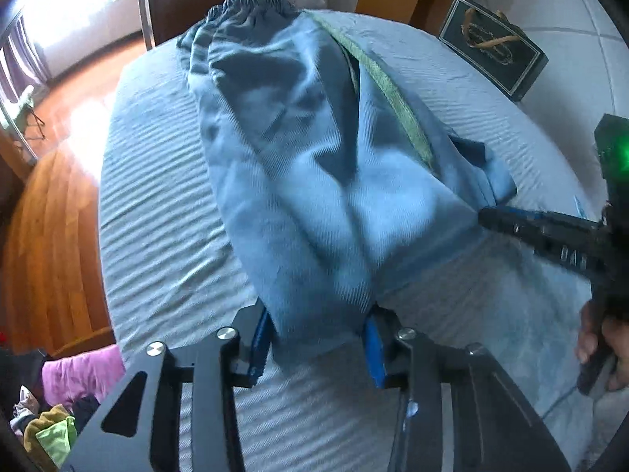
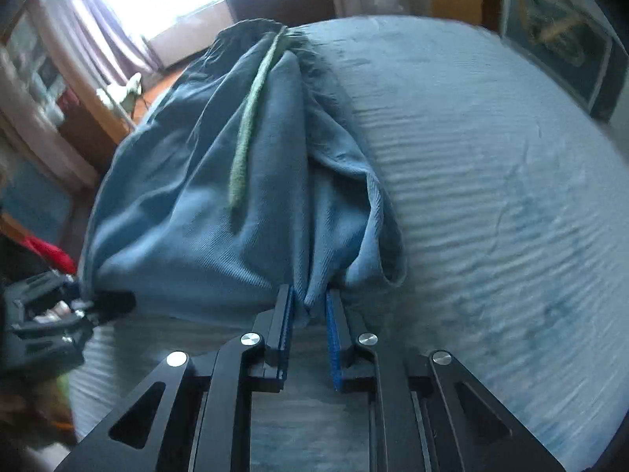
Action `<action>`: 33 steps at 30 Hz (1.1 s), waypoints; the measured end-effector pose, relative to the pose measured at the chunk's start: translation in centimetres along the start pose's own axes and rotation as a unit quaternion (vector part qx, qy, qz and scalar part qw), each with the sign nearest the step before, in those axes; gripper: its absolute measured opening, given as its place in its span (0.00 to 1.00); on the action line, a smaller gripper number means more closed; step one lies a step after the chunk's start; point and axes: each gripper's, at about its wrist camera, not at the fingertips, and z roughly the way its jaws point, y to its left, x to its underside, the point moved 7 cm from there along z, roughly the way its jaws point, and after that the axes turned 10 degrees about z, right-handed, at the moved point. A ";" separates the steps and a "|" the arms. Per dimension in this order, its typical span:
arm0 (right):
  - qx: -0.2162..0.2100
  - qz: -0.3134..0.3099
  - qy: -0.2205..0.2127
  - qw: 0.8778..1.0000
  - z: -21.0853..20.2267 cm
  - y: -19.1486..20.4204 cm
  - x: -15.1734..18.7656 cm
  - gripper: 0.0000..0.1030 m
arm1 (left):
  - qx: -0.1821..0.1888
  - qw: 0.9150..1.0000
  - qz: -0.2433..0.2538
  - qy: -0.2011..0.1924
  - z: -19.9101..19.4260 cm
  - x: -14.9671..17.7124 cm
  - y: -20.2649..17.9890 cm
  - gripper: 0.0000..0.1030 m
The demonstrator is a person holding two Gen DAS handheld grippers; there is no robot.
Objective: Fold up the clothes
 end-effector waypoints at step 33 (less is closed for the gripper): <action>-0.119 0.027 -0.062 0.991 -3.6 4.1 -4.2 0.02 | -0.004 0.992 0.104 -0.076 -5.4 -8.7 1.9 0.19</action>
